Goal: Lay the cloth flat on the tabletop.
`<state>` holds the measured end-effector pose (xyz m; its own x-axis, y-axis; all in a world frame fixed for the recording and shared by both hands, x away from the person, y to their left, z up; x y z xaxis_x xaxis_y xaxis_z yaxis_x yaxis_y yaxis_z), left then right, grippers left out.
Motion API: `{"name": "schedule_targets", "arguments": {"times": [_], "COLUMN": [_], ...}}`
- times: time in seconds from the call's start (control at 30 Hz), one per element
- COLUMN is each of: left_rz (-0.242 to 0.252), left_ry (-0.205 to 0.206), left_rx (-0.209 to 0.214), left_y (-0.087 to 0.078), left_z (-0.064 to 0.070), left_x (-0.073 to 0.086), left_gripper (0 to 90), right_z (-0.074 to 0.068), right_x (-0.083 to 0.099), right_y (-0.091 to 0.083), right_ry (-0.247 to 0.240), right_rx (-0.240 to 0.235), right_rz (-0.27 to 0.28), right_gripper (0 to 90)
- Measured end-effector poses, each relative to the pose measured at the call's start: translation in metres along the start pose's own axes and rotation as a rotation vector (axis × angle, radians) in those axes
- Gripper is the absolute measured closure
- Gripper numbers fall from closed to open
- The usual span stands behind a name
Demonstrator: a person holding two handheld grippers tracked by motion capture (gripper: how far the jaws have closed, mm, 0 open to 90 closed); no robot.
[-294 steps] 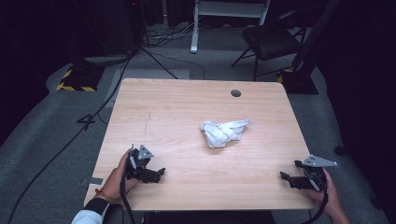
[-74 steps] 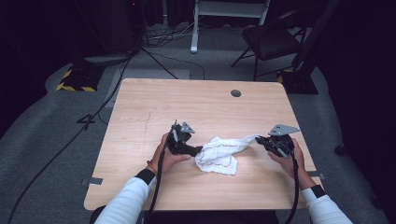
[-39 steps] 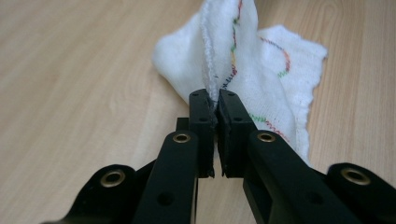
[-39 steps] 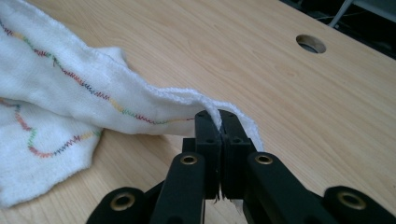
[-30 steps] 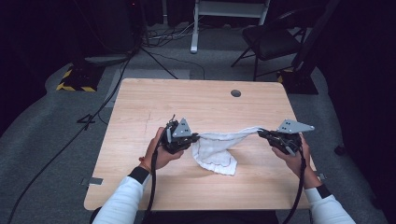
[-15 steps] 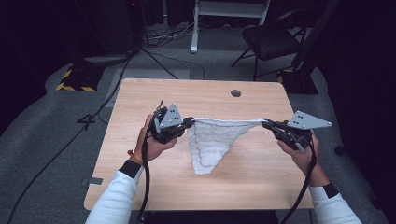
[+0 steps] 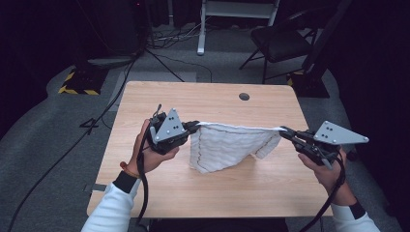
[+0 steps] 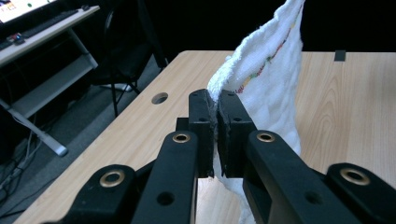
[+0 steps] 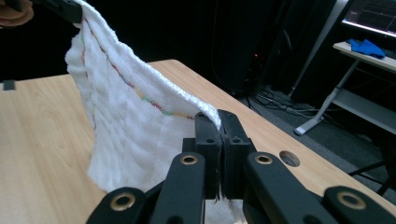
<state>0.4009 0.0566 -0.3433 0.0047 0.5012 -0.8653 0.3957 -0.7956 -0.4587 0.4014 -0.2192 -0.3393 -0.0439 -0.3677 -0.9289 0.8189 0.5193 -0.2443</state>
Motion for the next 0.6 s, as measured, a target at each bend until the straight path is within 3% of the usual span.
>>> {"name": "schedule_targets", "arguments": {"times": [0.1,0.33,0.47,0.6], "left_rz": [-0.003,0.011,-0.003,-0.036], "left_ry": [0.019,0.016,-0.014,-0.049], "left_rx": [-0.005,-0.002,-0.007,-0.035], "left_y": [-0.007,-0.017,-0.008,0.008], "left_z": [0.007,0.015,0.007,-0.008], "left_x": [-0.005,-0.010,0.001,0.019], "left_gripper": [85.5,85.5,85.3,85.3], "right_z": [-0.004,-0.011,-0.010,-0.004], "right_x": [-0.008,-0.022,-0.014,0.004], "right_y": [-0.011,-0.026,-0.015,0.008], "right_ry": [0.000,-0.002,0.003,0.005], "right_rx": [-0.010,-0.022,-0.023,-0.007], "right_rz": [0.022,0.049,0.022,-0.029], "right_gripper": [88.1,88.0,88.1,88.0]}}
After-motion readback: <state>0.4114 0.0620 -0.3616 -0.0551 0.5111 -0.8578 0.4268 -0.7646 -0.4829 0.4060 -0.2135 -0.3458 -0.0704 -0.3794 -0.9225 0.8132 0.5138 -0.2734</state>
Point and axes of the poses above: each handheld gripper's, and its own axes: y roughly forward along the jaws, x roughly out of its underside, z roughly to its right, the point moved 10 cm from there along y, roughly forward along the jaws, and after that the axes turned 13 degrees about x, right-handed, at the moved point
